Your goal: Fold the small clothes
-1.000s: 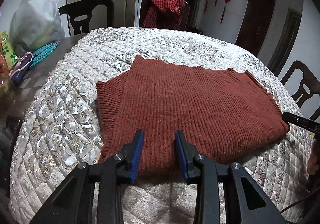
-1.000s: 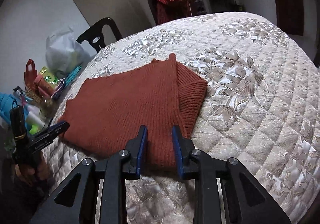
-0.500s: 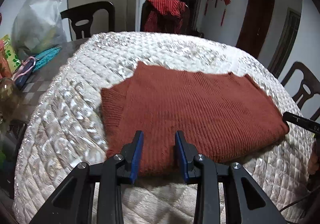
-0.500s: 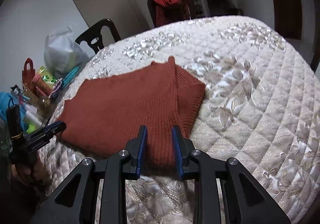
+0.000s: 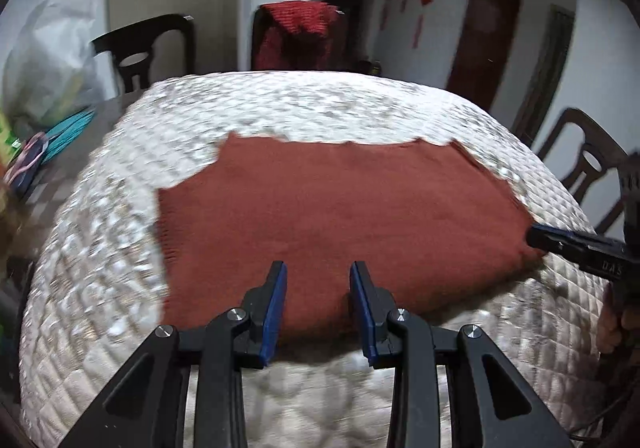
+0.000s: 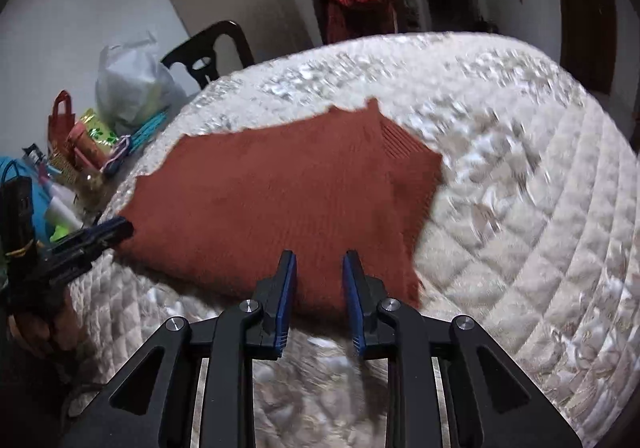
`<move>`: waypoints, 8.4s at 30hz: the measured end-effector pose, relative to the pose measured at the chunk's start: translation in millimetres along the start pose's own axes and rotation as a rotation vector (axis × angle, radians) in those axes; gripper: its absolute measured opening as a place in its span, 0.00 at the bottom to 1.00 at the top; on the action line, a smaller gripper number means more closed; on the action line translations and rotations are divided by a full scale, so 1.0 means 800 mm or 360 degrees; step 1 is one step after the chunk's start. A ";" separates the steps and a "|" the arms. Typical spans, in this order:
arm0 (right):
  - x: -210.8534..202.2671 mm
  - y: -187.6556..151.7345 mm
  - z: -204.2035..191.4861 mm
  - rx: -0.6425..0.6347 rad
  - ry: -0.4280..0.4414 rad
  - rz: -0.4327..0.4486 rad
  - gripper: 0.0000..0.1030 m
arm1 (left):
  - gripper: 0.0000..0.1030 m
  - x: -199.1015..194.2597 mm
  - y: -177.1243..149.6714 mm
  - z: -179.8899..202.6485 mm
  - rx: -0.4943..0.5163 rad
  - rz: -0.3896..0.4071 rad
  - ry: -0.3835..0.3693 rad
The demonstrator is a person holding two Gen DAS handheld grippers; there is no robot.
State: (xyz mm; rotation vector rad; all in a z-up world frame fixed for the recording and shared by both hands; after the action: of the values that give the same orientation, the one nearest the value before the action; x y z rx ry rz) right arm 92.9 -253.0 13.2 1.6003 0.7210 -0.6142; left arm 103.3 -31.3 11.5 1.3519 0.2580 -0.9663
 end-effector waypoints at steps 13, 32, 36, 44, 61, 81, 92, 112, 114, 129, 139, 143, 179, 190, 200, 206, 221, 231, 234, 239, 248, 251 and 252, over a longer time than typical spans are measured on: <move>-0.008 0.004 -0.026 -0.0044 0.0037 0.0040 0.23 | 0.34 0.009 0.002 0.015 0.0014 -0.0037 -0.0013; 0.012 -0.019 0.012 0.0088 -0.0057 -0.0052 0.24 | 0.37 -0.001 -0.014 -0.025 -0.0094 -0.0008 0.0303; 0.010 -0.018 0.007 0.0061 -0.0078 -0.0052 0.24 | 0.37 -0.003 -0.019 -0.035 -0.0128 -0.0014 0.0302; 0.003 -0.029 0.019 0.0128 -0.0077 -0.0070 0.24 | 0.38 -0.005 -0.026 -0.045 -0.0188 -0.0019 0.0268; -0.005 -0.053 0.043 0.0402 0.0084 -0.0150 0.39 | 0.47 -0.040 -0.059 -0.080 -0.0537 0.0053 0.0030; 0.013 -0.032 0.081 0.0890 0.0240 -0.0088 0.47 | 0.29 -0.017 -0.028 -0.109 -0.0720 0.0129 -0.0021; 0.022 -0.023 0.073 0.0753 0.0154 -0.0105 0.14 | 0.17 -0.016 -0.022 -0.106 -0.0634 0.0124 -0.0007; -0.078 -0.096 0.072 0.0618 0.0219 -0.0134 0.13 | 0.16 -0.112 -0.103 -0.050 -0.0521 0.0137 -0.0173; -0.082 -0.105 0.071 0.0617 0.0212 -0.0150 0.13 | 0.16 -0.116 -0.114 -0.048 -0.0544 0.0124 -0.0183; -0.111 -0.121 0.064 0.0404 0.0019 -0.0062 0.20 | 0.24 -0.149 -0.134 -0.046 -0.0440 0.0122 -0.0063; -0.071 -0.087 0.007 0.0198 0.0077 0.0019 0.20 | 0.24 -0.117 -0.069 -0.026 -0.0258 0.0178 -0.0067; -0.045 -0.088 0.022 0.0191 -0.0040 -0.0025 0.15 | 0.24 -0.068 -0.075 -0.034 -0.0241 0.0027 -0.0020; 0.001 -0.016 0.007 0.0124 -0.0160 -0.0039 0.17 | 0.30 -0.025 -0.021 -0.034 -0.0124 -0.0028 0.0231; 0.013 -0.017 0.019 0.0159 -0.0172 -0.0067 0.17 | 0.38 -0.006 -0.030 -0.050 -0.0174 -0.0075 0.0266; 0.015 -0.020 0.020 0.0140 -0.0194 -0.0027 0.14 | 0.38 -0.004 -0.031 -0.052 -0.0177 -0.0051 0.0253; 0.009 -0.017 0.017 0.0124 -0.0215 -0.0032 0.15 | 0.38 -0.009 -0.030 -0.049 -0.0158 -0.0056 0.0278; -0.058 -0.049 -0.053 -0.0112 -0.0066 0.0114 0.17 | 0.38 -0.076 -0.046 -0.025 -0.0100 0.0080 0.0354; -0.043 -0.086 -0.097 -0.0283 0.0004 0.0024 0.17 | 0.38 -0.075 -0.095 -0.025 -0.0128 0.0002 0.0381; -0.033 -0.092 -0.095 -0.0276 -0.0007 -0.0004 0.17 | 0.39 -0.077 -0.096 -0.023 -0.0112 0.0025 0.0391; -0.047 -0.088 -0.100 -0.0291 -0.0026 0.0031 0.17 | 0.42 -0.098 -0.094 -0.029 -0.0163 0.0104 0.0332; -0.047 -0.093 -0.137 -0.0378 0.0069 0.0046 0.17 | 0.51 -0.107 -0.107 -0.059 -0.0325 0.0128 0.0250; -0.034 -0.093 -0.144 -0.0396 0.0059 0.0011 0.16 | 0.54 -0.098 -0.111 -0.064 -0.0376 0.0112 0.0195; -0.030 -0.092 -0.145 -0.0397 0.0048 0.0004 0.15 | 0.54 -0.096 -0.111 -0.065 -0.0387 0.0108 0.0178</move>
State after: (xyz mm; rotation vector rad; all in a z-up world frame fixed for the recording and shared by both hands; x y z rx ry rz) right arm 21.1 -134.3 -0.7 1.3818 0.7862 -0.4787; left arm 12.6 55.9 -12.8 1.1846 0.3993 -0.7769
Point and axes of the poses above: each gripper's, at about its wrist camera, not at the fingertips, and x roughly the way its jaws point, z to its right, y to its top, the point moved 3 cm from there along x, roughly the way its jaws point, and after that the axes turned 13 degrees about -y, right-handed, at the moved point
